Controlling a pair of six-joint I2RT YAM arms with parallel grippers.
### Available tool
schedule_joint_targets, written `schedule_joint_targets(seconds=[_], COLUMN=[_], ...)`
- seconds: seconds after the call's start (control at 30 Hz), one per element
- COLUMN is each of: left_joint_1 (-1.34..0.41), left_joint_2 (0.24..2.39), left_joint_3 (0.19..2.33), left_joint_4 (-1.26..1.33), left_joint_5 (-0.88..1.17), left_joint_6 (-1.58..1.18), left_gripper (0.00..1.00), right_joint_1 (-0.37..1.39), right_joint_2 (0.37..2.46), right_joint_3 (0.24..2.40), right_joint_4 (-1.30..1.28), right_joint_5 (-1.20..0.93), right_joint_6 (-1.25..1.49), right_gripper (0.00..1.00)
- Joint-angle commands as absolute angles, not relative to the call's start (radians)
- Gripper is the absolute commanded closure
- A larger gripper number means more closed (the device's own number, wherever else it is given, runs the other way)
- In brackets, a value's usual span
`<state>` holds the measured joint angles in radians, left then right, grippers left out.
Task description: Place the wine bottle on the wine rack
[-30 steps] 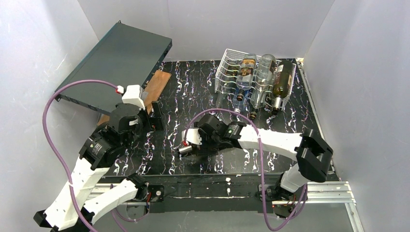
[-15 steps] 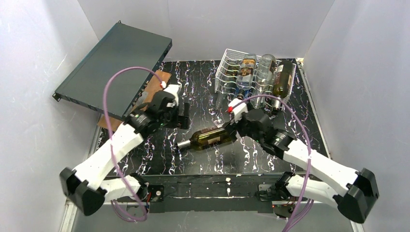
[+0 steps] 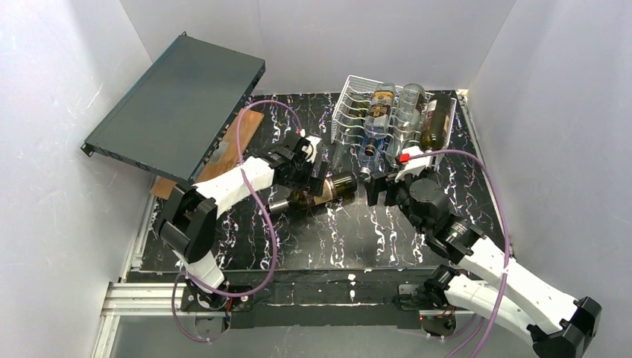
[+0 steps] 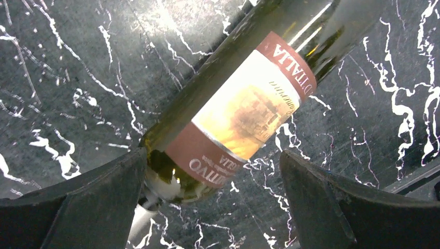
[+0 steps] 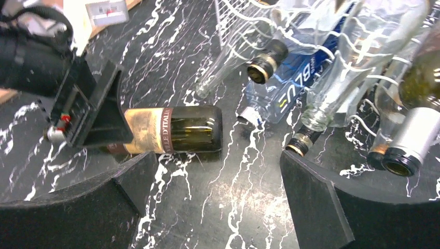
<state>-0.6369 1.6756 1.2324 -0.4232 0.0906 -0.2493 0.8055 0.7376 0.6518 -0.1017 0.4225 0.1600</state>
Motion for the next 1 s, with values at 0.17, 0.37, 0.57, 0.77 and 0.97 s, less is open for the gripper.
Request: schedule_joint_targets(seconds=[0.17, 0.37, 0.57, 0.77, 0.97], left_joint_1=[-0.677, -0.747, -0.792, -0.832, -0.850], left_joint_2=[1.700, 1.710, 1.752, 1.812, 1.860], left_joint_3=[1.207, 1.195, 1.219, 1.268, 1.311], left_joint_4=[-0.393, -0.447, -0.465, -0.483, -0.485], left_joint_5=[0.144, -0.036, -0.079, -0.103, -0.104], left_joint_6=[-0.250, -0.302, -0.313, -0.301, -0.286], left_gripper=[0.02, 0.02, 0.02, 0.02, 0.02], right_joint_1=[0.798, 0.743, 0.634, 0.601, 0.595], right_joint_2=[0.757, 0.877, 0.927, 0.871, 0.840], right_joint_3=[0.672, 0.735, 0.765, 0.739, 0.708], right_joint_4=[-0.108, -0.227, -0.254, -0.232, -0.216], right_joint_5=[0.635, 0.758, 0.669, 0.642, 0.593], right_joint_6=[0.223, 0.340, 0.310, 0.264, 0.265], right_gripper=[0.02, 0.02, 0.02, 0.02, 0.02])
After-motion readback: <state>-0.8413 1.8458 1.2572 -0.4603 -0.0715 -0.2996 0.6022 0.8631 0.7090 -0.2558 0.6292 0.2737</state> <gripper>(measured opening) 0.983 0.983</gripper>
